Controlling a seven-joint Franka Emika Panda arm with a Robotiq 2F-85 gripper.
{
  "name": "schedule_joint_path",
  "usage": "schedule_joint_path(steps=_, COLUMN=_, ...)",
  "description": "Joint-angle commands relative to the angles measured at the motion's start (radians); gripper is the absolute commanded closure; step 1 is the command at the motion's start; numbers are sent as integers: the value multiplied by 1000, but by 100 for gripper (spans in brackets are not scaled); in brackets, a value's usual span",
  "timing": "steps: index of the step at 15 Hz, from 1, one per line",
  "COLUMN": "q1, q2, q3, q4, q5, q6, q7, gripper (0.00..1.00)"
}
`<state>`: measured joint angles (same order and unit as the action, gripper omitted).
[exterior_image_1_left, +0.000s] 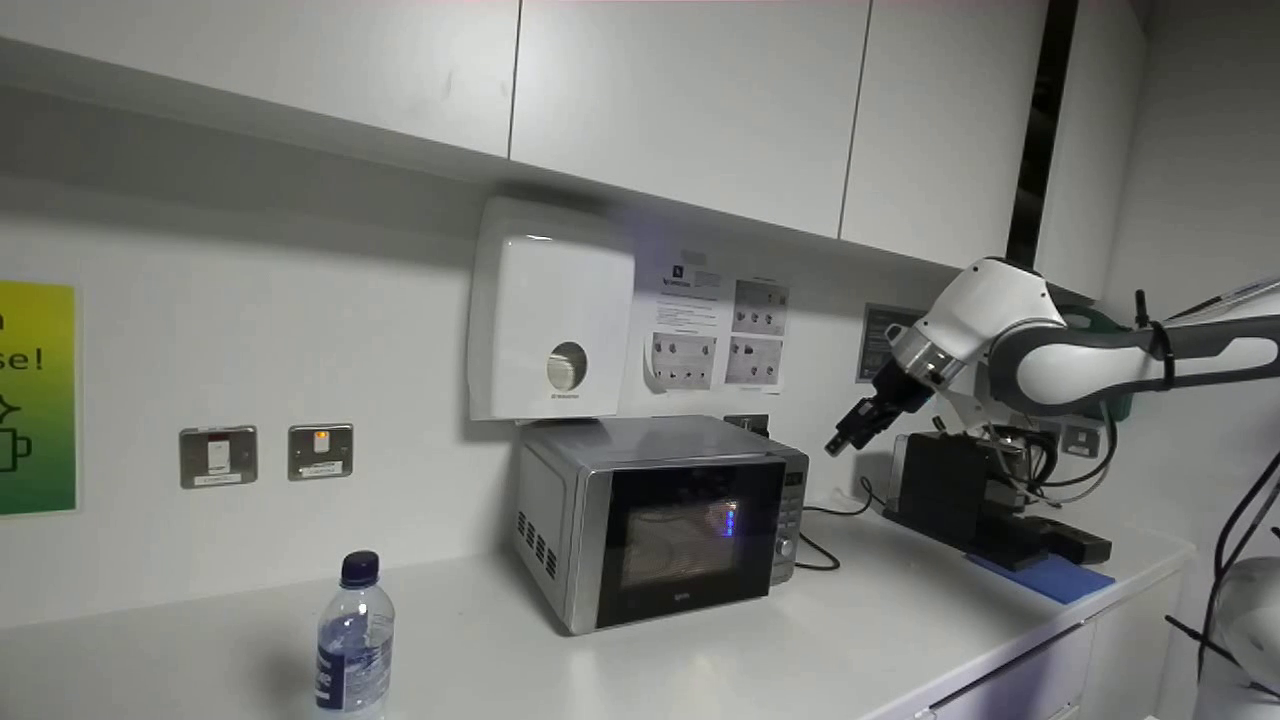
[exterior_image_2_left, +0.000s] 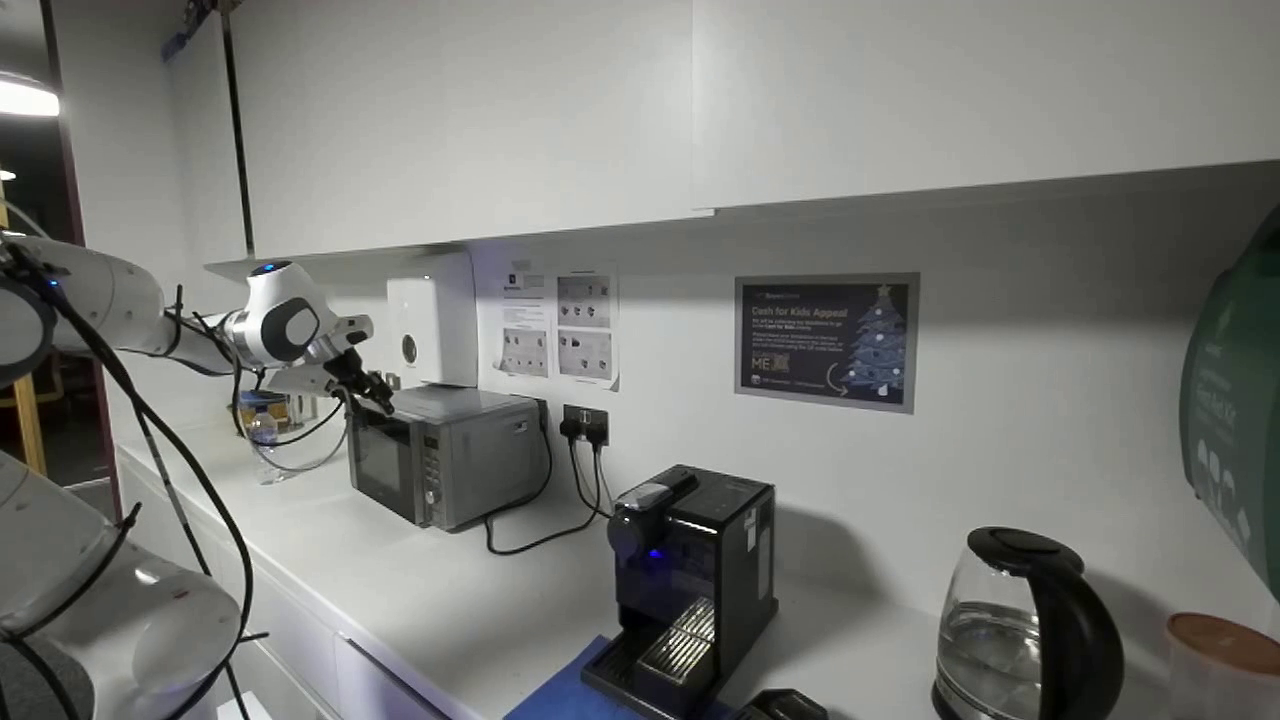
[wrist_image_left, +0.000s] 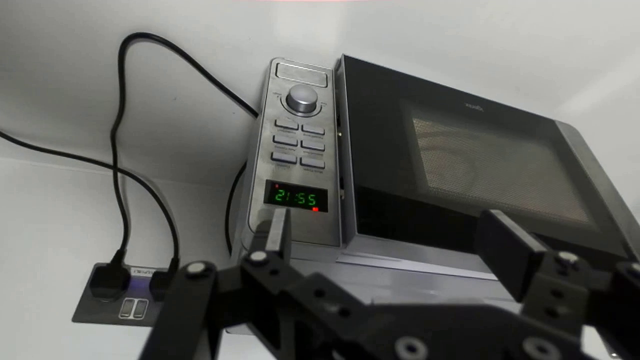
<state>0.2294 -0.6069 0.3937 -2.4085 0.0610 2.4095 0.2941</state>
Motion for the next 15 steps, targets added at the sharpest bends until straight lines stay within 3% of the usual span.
schedule_joint_path(steps=1, q1=86, q2=51, q3=-87, q4=40, q5=47, q6=-2, q7=-160, gripper=0)
schedule_joint_path(steps=6, q1=165, q2=86, q3=-172, q4=71, q5=117, q6=-32, q7=-345, gripper=0)
schedule_joint_path(steps=15, q1=183, q2=110, q3=-255, q4=159, q5=120, q6=-246, q7=-613, gripper=0)
